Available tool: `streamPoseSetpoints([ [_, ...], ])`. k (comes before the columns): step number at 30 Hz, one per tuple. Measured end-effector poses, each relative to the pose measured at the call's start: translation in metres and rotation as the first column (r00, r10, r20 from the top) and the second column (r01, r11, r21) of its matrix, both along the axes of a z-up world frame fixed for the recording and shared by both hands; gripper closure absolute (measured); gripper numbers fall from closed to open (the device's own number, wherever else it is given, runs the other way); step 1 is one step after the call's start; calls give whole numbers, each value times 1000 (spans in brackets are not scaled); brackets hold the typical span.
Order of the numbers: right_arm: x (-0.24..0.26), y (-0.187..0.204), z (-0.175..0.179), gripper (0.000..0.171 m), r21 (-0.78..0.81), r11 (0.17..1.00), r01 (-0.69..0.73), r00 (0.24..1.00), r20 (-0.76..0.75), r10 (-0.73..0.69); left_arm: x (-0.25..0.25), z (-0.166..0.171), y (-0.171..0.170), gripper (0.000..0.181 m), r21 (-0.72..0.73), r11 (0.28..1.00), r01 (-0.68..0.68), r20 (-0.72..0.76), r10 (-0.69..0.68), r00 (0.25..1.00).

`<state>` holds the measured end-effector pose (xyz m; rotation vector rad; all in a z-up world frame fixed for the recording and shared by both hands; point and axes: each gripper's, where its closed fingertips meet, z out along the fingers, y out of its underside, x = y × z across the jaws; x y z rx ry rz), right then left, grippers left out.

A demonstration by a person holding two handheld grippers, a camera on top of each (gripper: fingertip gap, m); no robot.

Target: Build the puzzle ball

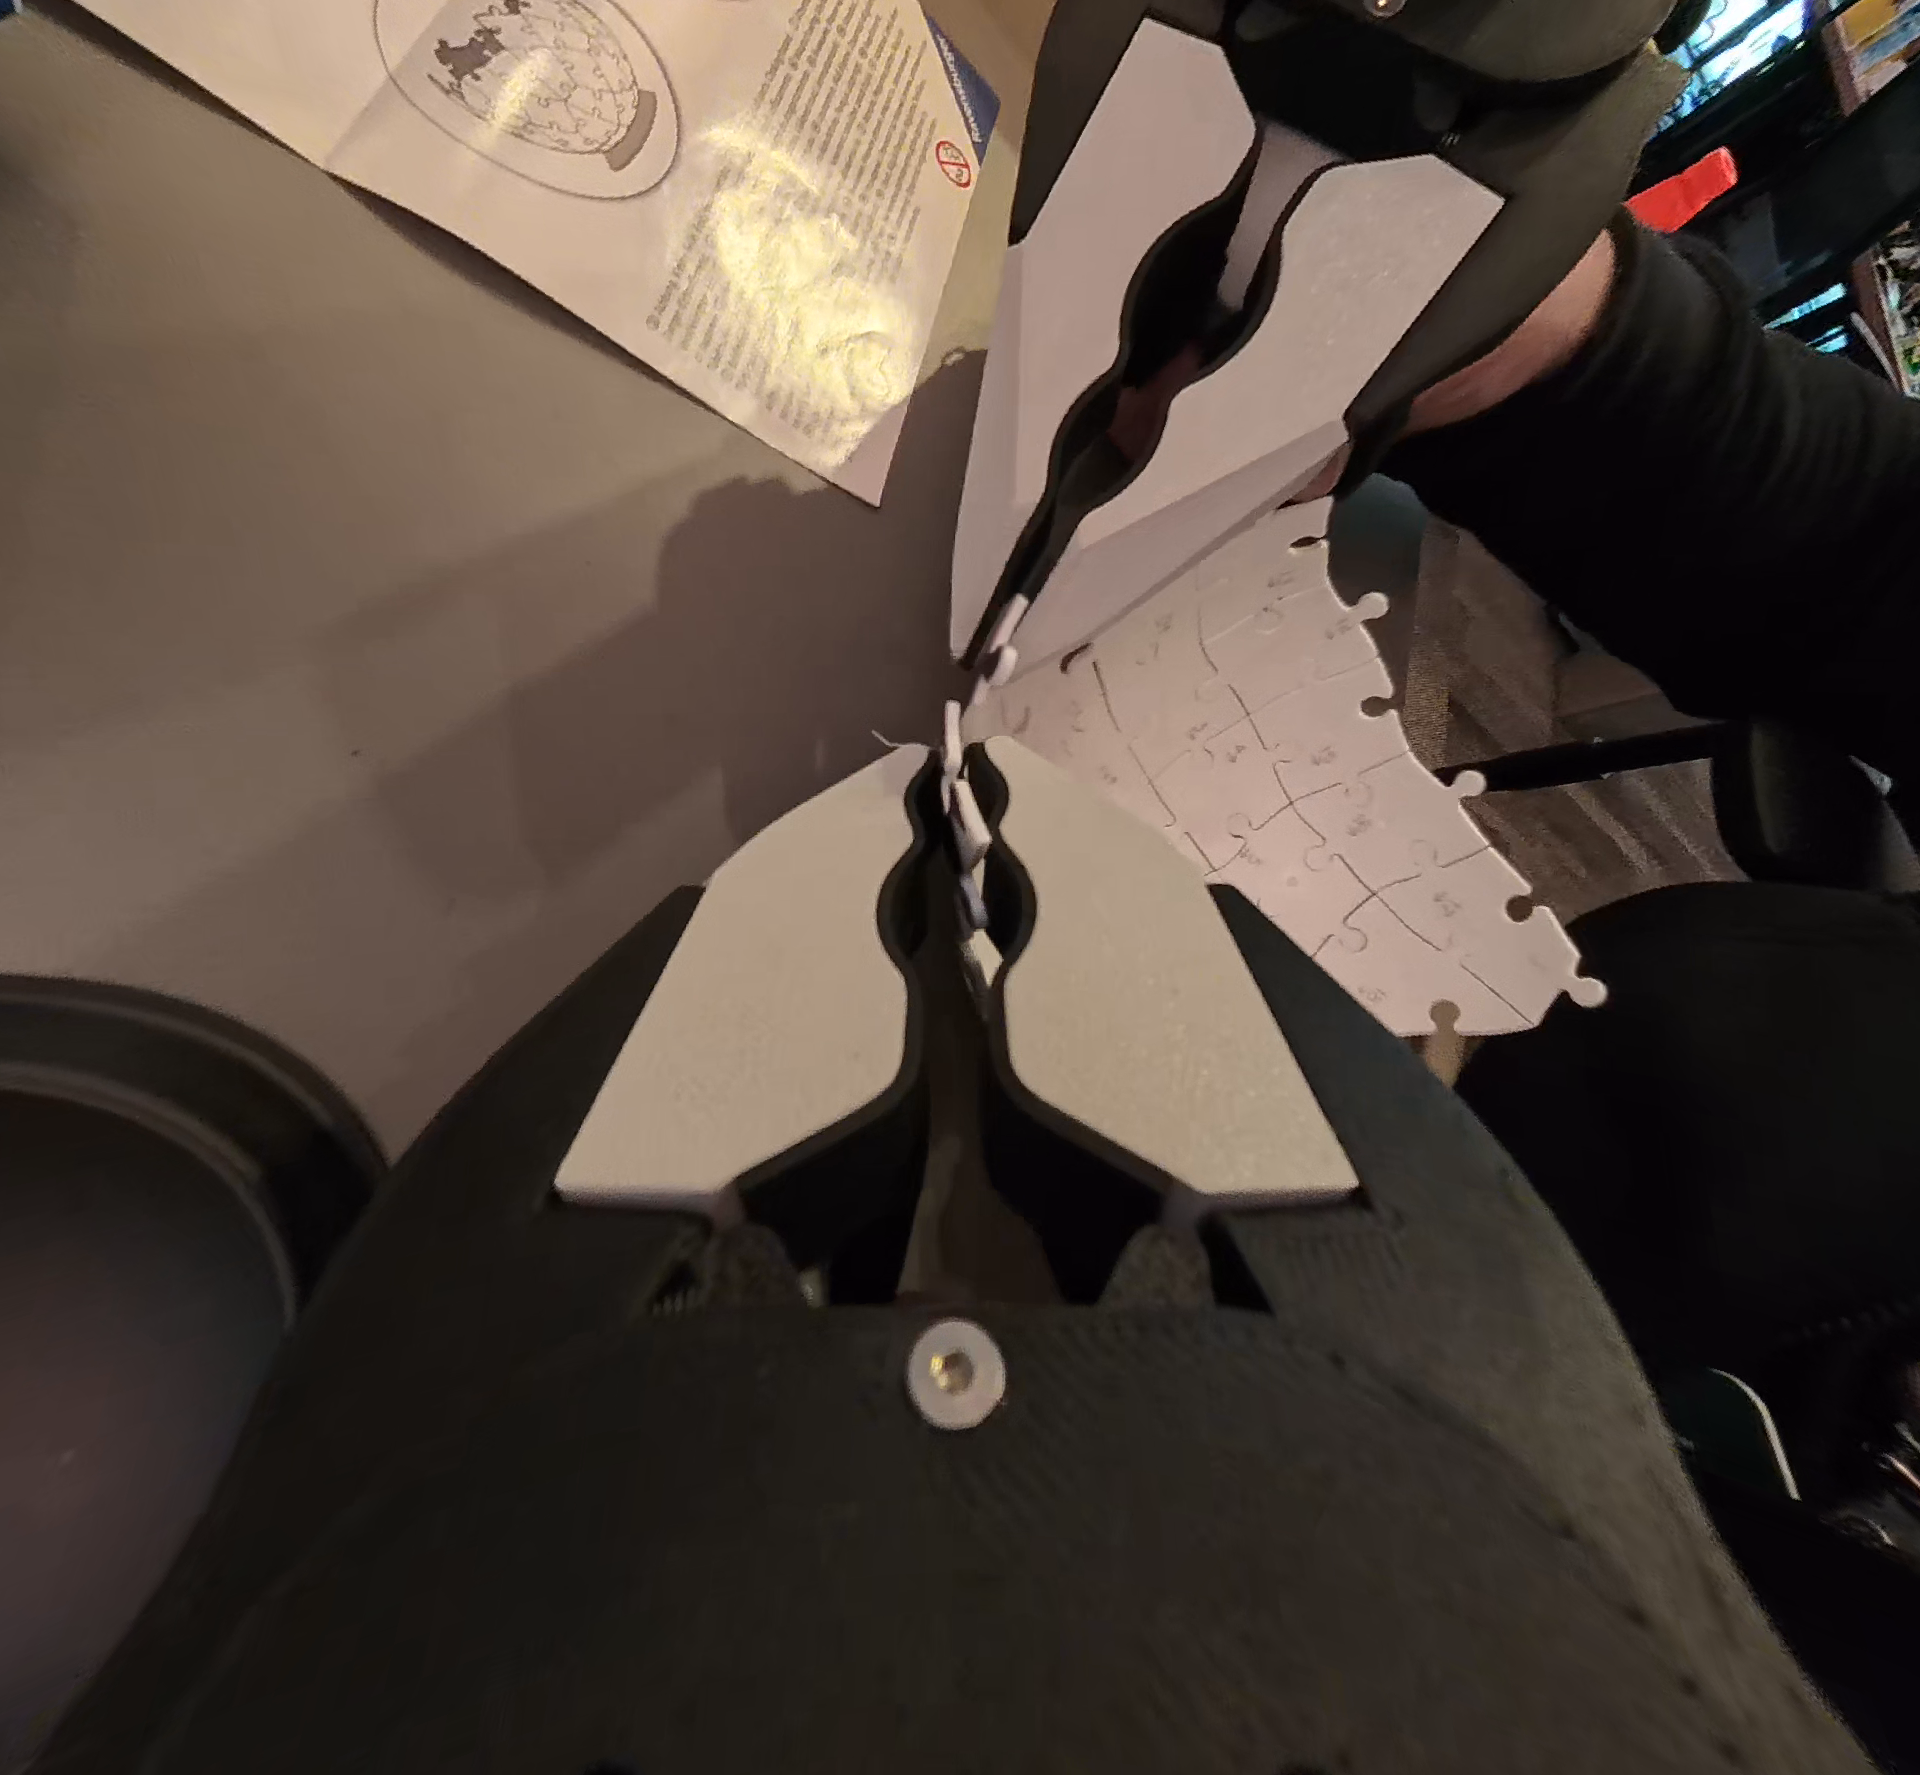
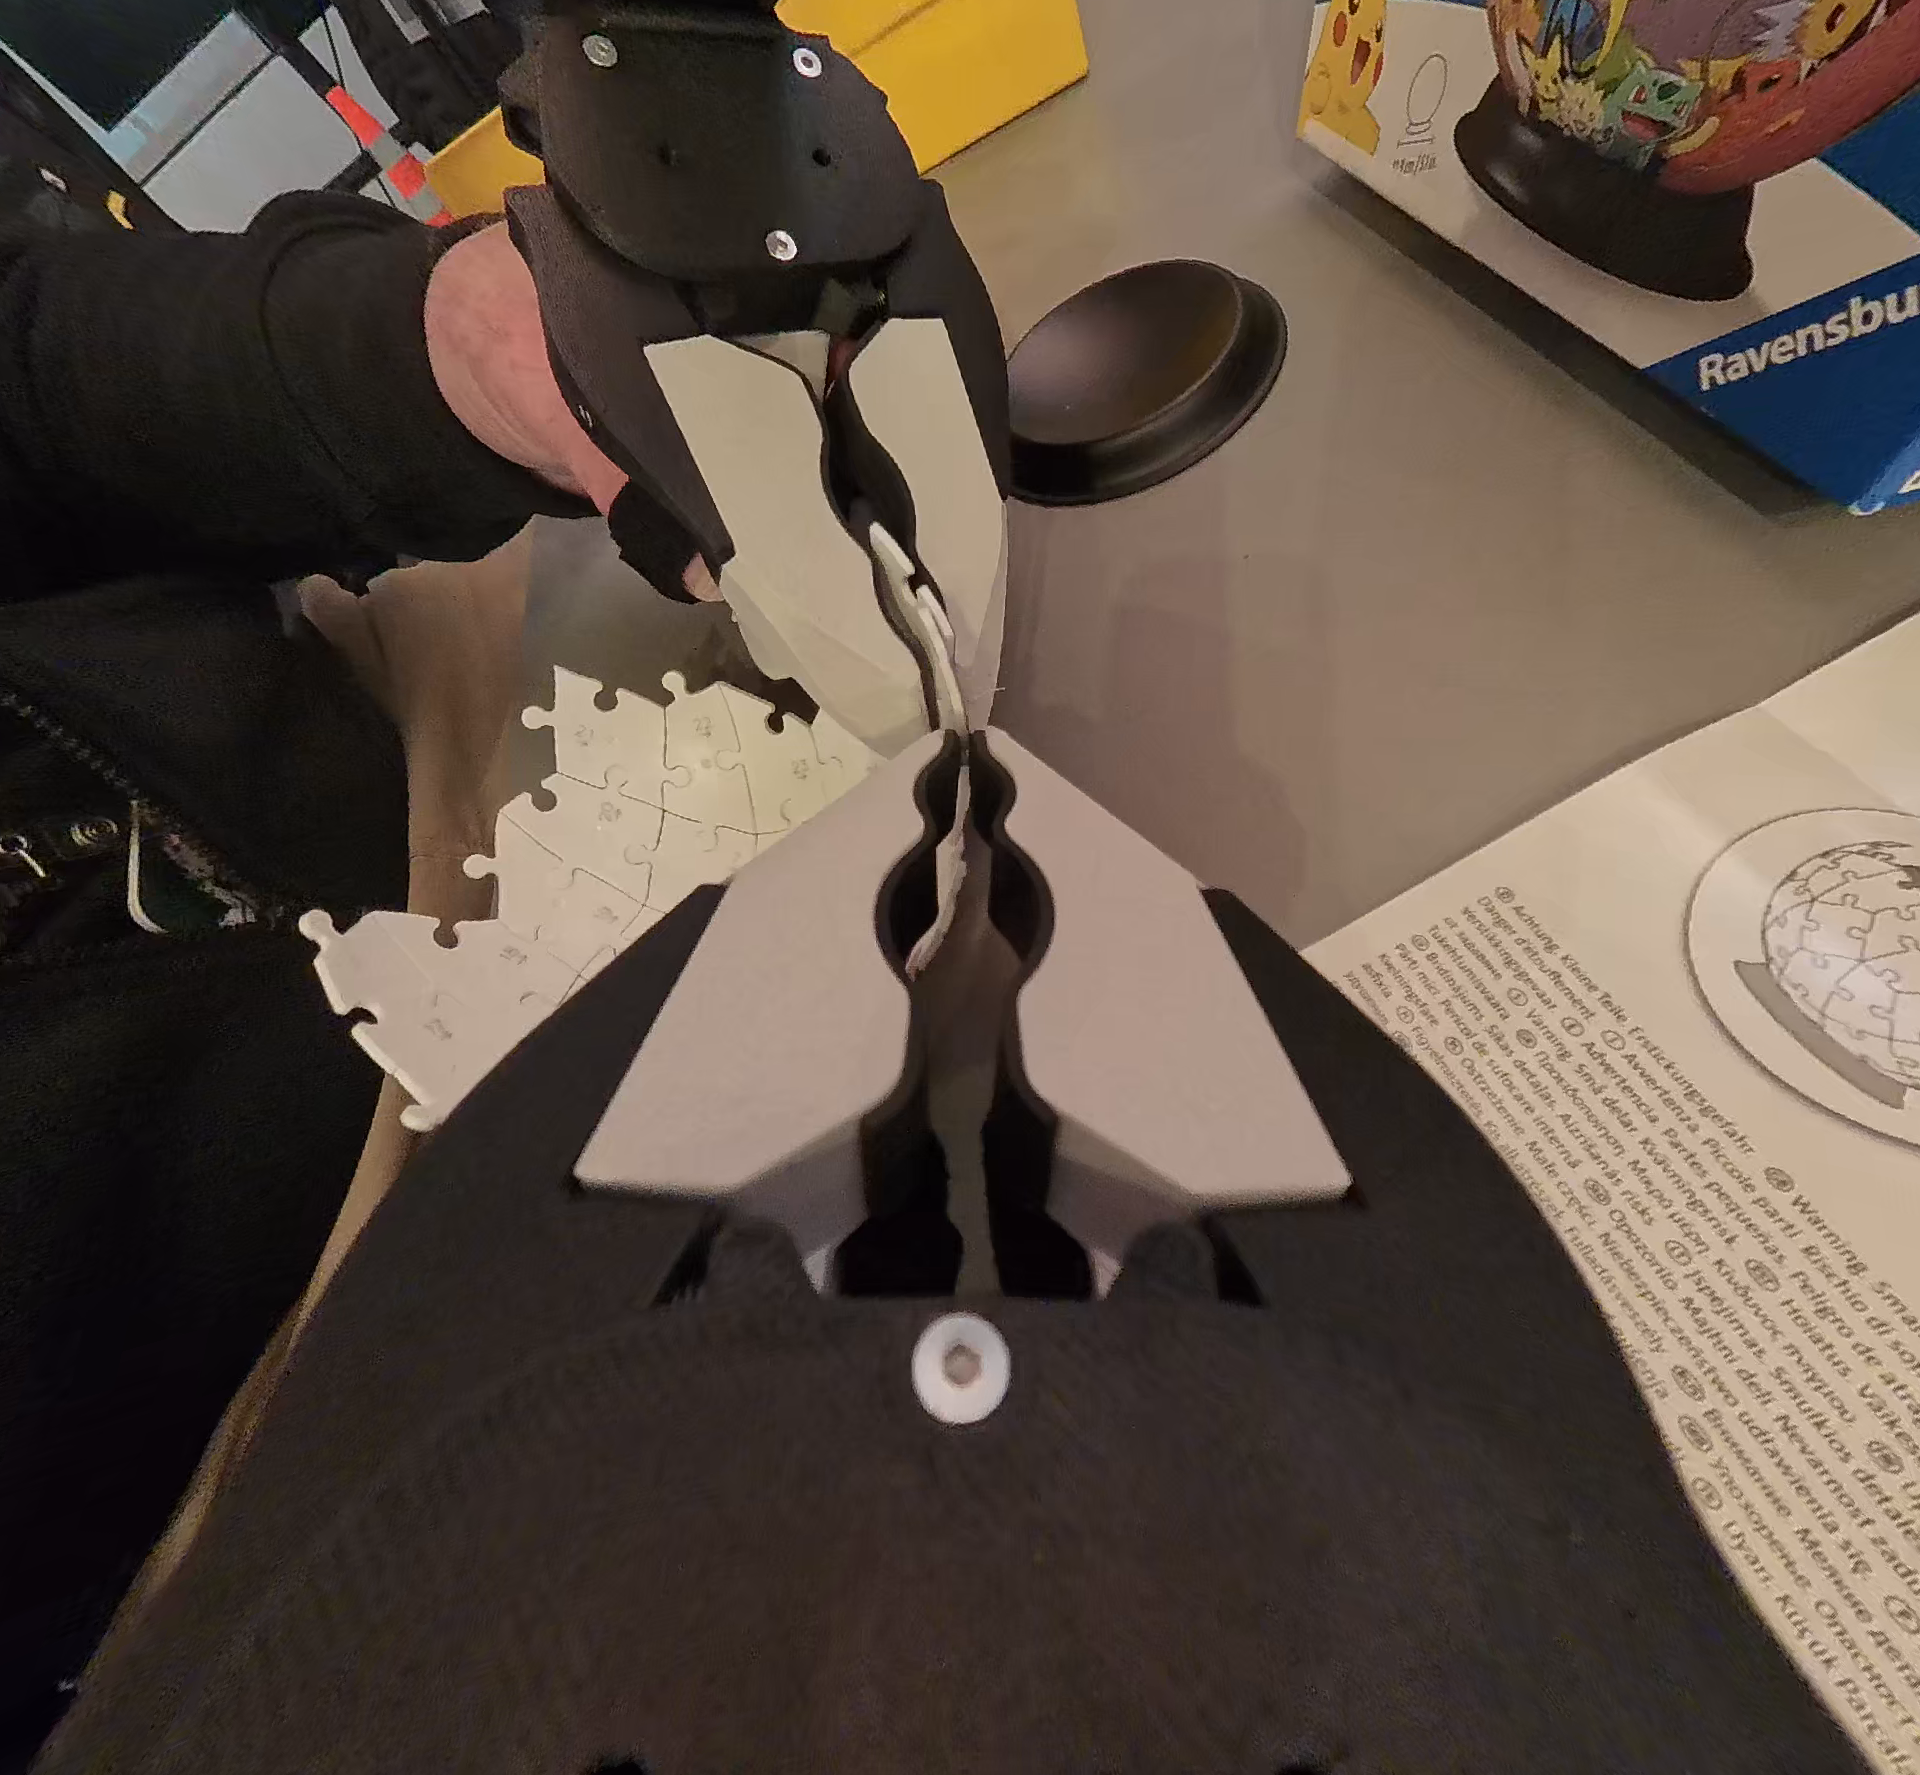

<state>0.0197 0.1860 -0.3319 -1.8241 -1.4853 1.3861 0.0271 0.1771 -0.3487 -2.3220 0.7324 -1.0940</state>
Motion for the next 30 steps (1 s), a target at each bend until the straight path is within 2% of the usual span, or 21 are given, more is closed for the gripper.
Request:
streamPoseSetpoints([
  [16,9,-1,4,166,-54,995,-86,995,47,89,1,-2,0,178,20,1000,6,-23,-6,1000],
  [20,14,1,-2,153,-113,989,-95,990,94,106,-2,-2,1,178,14,1000,-2,-24,3,1000],
  [23,17,0,-10,150,-154,981,-114,979,153,138,-3,-2,0,178,16,1000,-2,-23,2,1000],
  [25,16,-5,-15,150,-189,971,-147,961,204,185,-2,-2,0,178,20,1000,3,-28,-3,1000],
  [30,13,-15,-23,163,-241,940,-242,899,308,311,0,0,0,178,37,999,18,-56,-16,998],
])
